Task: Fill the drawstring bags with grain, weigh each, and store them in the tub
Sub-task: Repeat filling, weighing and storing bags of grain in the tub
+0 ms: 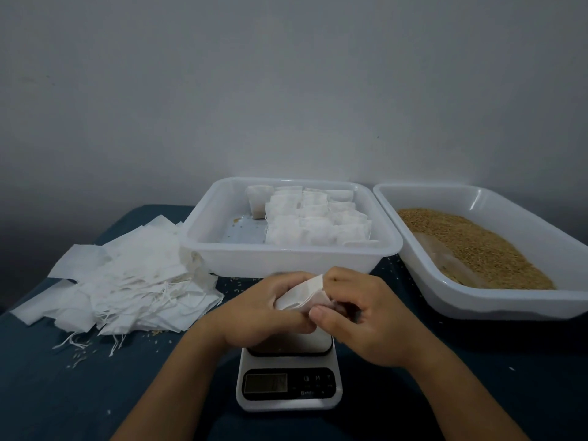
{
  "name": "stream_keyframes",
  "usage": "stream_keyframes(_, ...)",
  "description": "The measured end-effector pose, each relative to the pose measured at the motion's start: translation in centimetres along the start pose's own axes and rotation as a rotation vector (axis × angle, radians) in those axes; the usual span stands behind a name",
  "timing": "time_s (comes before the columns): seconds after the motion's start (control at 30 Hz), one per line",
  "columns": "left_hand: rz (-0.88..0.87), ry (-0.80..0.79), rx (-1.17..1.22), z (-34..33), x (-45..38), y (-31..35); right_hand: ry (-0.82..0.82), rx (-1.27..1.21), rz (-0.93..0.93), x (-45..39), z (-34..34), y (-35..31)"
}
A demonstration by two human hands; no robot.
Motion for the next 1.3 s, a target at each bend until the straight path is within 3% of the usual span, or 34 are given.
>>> stream_keyframes(0.13, 0.009, -0.072, 0.004, -0.8, 0.0, 0.1, -0.058, -0.025, -0.025, 0.3, -0.5, 0.2)
stream_keyframes(0.43, 0.116, -0.121, 0.174, -0.7, 0.5, -1.1, -0.064, 0.319, 0.153, -0.9, 0.8, -2.5)
stream_keyframes(0.57, 0.096, -0.062, 0.128, -0.5, 0.1, -1.2, -0.101, 0.322, 0.151, -1.2, 1.4, -2.9)
stream_keyframes(0.67, 0.026, -0.008, 0.095, -0.2, -0.2, -0.7, -0.055, 0.237, 0.077, -1.1, 3.4, -2.3)
stream_keyframes(0.73, 0.007, 0.051, 0.076, 0.3, -0.3, -0.8, 0.087, 0.212, -0.023, -0.9, 5.8, -0.8)
stream_keyframes(0.87, -0.054, 0.173, -0.116, 1.5, -0.6, -0.8, 0.375, 0.375, -0.476, 0.7, 11.2, 7.8)
stream_keyframes(0.9, -0.071, 0.197, -0.164, 1.7, -0.7, -0.7, 0.322, 0.482, -0.623, 1.4, 12.2, 10.8)
stream_keyframes(0.97, -0.085, 0.241, -0.181, 2.1, -0.8, -0.7, 0.026, 0.708, -0.878, 3.2, 12.9, 16.5)
stream_keyframes(1.03, -0.089, 0.251, -0.157, 2.2, -1.0, -0.8, -0.268, 0.879, -1.006, 5.3, 12.8, 20.2)
stream_keyframes(1.1, -0.093, 0.242, -0.15, 2.1, -1.0, -0.9, -0.445, 0.927, -1.053, 6.8, 12.3, 22.1)
stream_keyframes(1.3, -0.09, 0.236, -0.132, 1.9, -0.7, -0.8, -0.577, 0.992, -1.059, 7.3, 11.6, 24.1)
Point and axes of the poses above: each hand's wrist, its own x-axis away from the middle knuckle, its own z-axis out of the back of the hand, y = z × x, the point moved 9 cm from there along -x, towards the middle knuckle, and after that the axes turned 15 degrees about x, right-handed, at the moved point
